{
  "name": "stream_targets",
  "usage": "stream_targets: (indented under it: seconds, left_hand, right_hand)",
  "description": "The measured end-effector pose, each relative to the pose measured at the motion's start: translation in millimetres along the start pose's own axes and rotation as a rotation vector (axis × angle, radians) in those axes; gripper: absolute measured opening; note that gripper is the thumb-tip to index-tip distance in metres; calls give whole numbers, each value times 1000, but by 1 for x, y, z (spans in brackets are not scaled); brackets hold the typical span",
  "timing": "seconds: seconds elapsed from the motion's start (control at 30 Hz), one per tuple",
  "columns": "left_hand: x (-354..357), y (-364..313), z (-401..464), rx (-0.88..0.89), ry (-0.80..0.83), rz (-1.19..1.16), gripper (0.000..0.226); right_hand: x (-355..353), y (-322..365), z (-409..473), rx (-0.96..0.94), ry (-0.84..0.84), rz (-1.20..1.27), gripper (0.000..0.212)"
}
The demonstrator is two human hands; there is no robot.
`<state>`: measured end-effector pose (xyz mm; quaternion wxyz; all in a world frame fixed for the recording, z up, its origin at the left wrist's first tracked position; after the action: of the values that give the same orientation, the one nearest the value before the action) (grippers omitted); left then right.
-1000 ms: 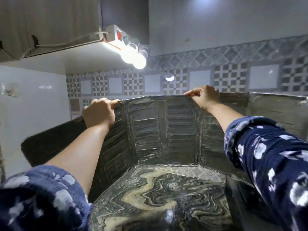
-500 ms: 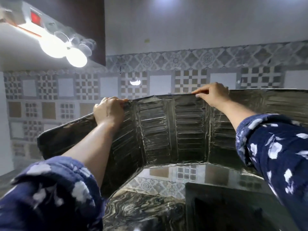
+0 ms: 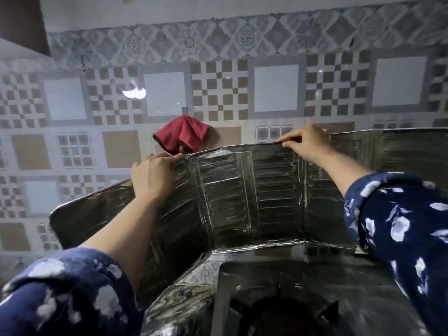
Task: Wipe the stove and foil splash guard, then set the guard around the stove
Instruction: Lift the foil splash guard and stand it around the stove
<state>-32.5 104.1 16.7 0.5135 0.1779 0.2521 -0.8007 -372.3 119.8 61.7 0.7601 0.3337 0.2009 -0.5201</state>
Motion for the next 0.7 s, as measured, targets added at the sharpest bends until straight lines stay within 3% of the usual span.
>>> stream_targets:
  seconds: [0.3, 0.7]
  left_hand:
    - [74, -6, -15, -14, 121, 12, 35]
    - [100, -14, -30, -37, 88, 62, 46]
  right_hand:
    - [48, -55, -17, 90, 23, -88, 17]
    - [65, -83, -40, 177, -2, -91, 17]
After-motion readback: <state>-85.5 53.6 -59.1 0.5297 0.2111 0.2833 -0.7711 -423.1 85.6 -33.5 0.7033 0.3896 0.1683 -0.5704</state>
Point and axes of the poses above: each hand's wrist, its own z-axis towards the middle knuckle, its own x-axis out of the palm, y = z × x, the point moved 5 cm from there along z, towards the middle knuckle, and after that the axes turned 6 degrees about -z, right-handed, at the moved point
